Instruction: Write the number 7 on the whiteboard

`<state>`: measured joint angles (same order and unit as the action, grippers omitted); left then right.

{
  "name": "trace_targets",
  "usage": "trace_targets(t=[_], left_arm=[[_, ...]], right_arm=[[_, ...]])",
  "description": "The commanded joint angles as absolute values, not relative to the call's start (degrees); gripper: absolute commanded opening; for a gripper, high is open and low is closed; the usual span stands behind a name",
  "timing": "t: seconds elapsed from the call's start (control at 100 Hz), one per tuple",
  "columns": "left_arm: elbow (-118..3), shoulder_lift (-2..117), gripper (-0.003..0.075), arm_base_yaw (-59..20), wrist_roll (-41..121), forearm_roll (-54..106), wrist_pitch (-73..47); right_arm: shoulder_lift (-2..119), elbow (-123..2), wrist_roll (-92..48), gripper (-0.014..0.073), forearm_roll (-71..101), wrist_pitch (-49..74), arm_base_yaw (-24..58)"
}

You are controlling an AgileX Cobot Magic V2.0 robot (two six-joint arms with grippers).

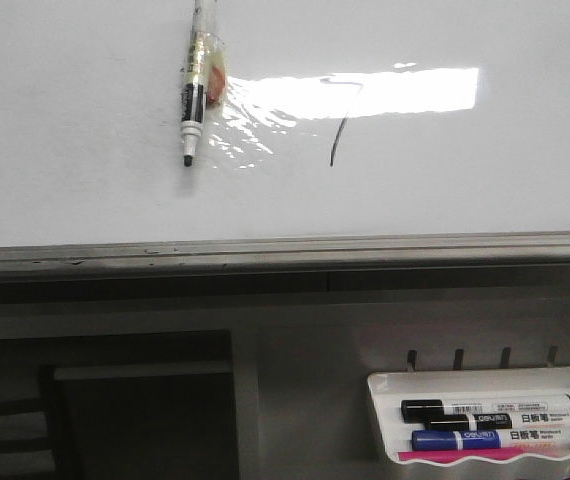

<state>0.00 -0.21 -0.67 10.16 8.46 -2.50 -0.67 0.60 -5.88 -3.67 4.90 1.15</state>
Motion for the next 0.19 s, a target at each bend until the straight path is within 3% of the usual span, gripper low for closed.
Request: trace_targets(t=[0.0,0.18], left_arm=[[2.0,-1.9,-0.0020,-0.6,9.6,9.0,1.4],[2.0,-1.9,-0.0020,-0.6,9.6,9.0,1.4]], right_arm=[[-1.8,2.3,-6.4,-0.0064,-3.5,0.7,0.7],[-1.8,2.3,-6.4,-0.0064,-3.5,0.7,0.7]])
